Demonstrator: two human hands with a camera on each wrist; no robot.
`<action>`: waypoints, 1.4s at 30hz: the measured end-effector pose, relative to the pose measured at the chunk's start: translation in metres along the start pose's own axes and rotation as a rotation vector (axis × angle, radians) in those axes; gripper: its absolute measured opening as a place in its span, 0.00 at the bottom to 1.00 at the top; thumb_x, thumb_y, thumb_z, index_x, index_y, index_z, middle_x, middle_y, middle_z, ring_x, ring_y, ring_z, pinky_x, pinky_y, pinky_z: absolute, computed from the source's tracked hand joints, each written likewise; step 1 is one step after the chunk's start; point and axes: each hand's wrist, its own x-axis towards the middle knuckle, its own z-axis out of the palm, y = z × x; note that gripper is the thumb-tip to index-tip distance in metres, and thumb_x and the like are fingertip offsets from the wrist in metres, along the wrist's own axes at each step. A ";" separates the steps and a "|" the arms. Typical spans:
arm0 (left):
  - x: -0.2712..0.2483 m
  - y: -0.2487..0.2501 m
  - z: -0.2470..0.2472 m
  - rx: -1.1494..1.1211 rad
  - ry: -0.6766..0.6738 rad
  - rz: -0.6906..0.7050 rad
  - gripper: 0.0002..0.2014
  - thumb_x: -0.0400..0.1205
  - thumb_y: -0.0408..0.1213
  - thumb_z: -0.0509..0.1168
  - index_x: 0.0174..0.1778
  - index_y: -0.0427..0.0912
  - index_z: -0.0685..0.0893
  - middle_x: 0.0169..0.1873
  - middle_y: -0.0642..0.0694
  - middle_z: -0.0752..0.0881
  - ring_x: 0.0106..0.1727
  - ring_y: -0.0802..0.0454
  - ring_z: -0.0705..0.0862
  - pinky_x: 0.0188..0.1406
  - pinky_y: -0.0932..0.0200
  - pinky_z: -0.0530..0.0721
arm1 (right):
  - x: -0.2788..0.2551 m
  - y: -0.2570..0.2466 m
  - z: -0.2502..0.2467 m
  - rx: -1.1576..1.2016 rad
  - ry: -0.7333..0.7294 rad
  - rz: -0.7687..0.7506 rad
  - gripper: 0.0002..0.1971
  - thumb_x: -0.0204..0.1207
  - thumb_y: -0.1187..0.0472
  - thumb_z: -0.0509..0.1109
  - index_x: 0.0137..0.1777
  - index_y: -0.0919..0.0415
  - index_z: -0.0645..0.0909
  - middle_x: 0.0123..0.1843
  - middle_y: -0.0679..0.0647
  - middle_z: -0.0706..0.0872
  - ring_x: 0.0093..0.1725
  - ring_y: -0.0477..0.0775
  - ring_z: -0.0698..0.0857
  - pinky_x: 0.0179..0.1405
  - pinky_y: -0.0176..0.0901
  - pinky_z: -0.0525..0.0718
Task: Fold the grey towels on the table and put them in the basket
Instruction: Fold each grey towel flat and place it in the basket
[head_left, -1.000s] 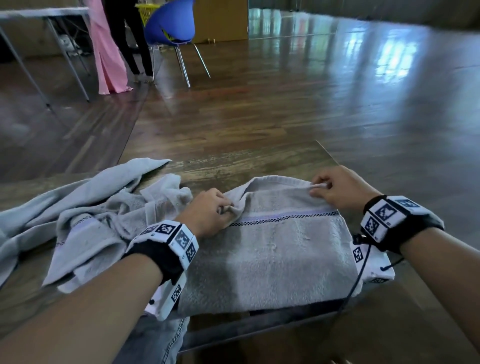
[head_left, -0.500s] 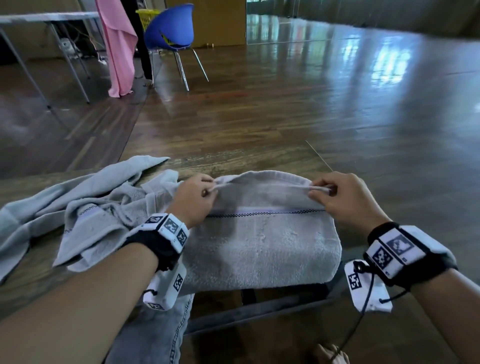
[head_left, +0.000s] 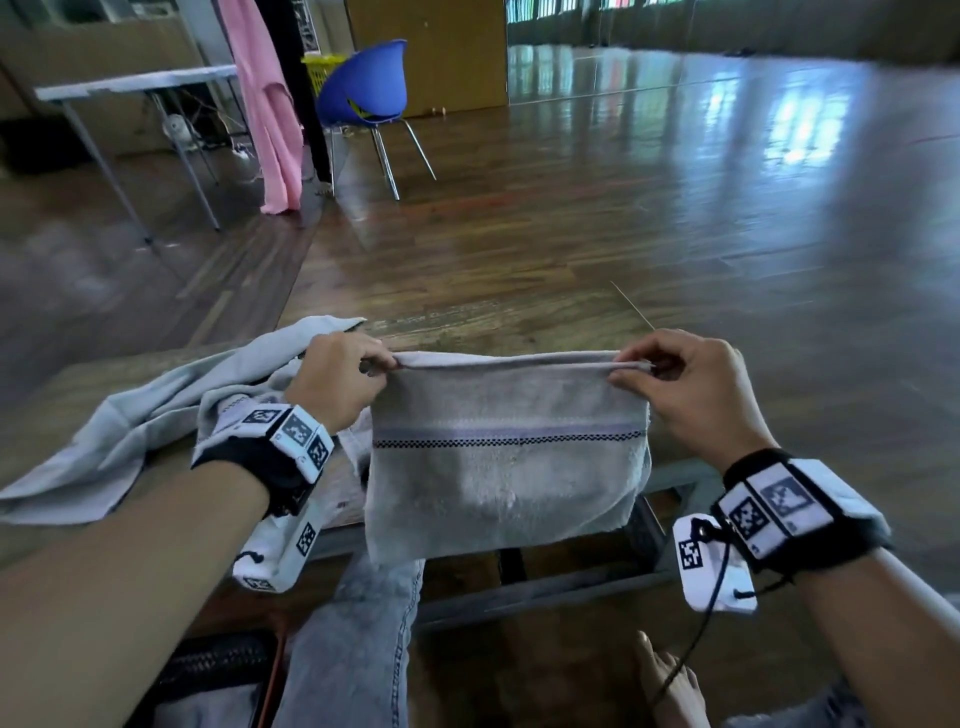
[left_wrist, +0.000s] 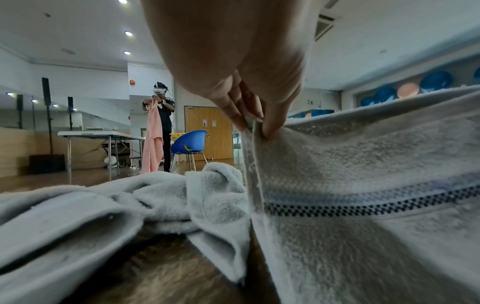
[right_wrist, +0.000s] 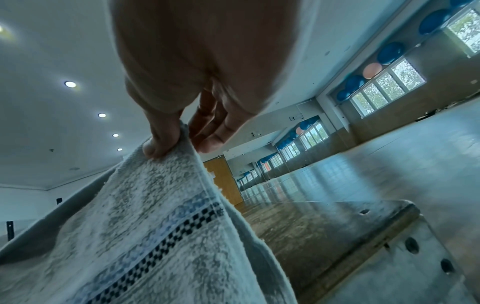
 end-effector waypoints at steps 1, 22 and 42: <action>-0.003 -0.001 0.000 0.032 -0.024 0.003 0.09 0.71 0.20 0.71 0.43 0.33 0.94 0.43 0.38 0.93 0.45 0.42 0.89 0.51 0.51 0.86 | -0.001 -0.001 0.001 -0.009 0.002 0.000 0.07 0.67 0.58 0.86 0.41 0.49 0.91 0.39 0.40 0.91 0.40 0.40 0.87 0.43 0.28 0.84; -0.014 0.134 0.060 -0.239 -0.259 0.133 0.12 0.80 0.43 0.72 0.58 0.45 0.88 0.53 0.48 0.87 0.51 0.54 0.84 0.49 0.67 0.80 | -0.006 -0.019 0.019 0.044 -0.100 -0.007 0.08 0.66 0.63 0.86 0.45 0.58 0.93 0.41 0.46 0.92 0.43 0.44 0.90 0.47 0.32 0.87; -0.010 0.164 0.096 -0.581 -0.034 -0.119 0.08 0.76 0.44 0.75 0.39 0.42 0.90 0.32 0.47 0.90 0.37 0.49 0.87 0.39 0.52 0.86 | 0.001 -0.001 -0.004 0.239 -0.256 0.310 0.14 0.80 0.70 0.70 0.47 0.50 0.93 0.44 0.42 0.94 0.46 0.43 0.93 0.45 0.33 0.89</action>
